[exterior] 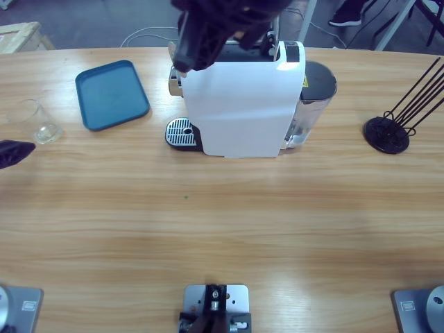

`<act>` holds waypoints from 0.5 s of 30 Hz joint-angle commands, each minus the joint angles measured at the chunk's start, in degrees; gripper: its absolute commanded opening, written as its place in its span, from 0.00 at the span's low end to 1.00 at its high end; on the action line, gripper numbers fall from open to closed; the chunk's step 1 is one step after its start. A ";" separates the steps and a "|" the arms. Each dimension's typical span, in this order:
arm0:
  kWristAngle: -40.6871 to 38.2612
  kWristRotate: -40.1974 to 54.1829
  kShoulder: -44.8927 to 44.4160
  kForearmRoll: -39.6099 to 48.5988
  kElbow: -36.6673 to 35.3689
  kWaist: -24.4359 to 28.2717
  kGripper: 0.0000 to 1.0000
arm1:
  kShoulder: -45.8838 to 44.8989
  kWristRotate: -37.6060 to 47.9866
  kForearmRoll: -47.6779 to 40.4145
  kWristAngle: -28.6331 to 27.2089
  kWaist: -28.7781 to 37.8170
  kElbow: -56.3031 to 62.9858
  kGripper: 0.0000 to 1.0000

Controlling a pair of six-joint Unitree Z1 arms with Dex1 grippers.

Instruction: Pour coffee

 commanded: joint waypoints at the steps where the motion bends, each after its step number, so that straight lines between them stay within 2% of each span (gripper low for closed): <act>1: -0.19 0.18 -1.01 -0.50 1.76 -0.32 1.00 | 8.40 0.05 5.57 -6.69 -0.18 -8.16 0.00; 5: -0.22 0.18 -1.00 -0.52 1.76 -0.32 1.00 | 9.63 1.33 8.20 -10.40 -1.28 -12.03 0.00; 15: -0.19 0.18 -1.07 -0.52 1.76 -0.32 0.99 | 12.43 5.11 10.98 -10.94 -1.81 -15.70 0.00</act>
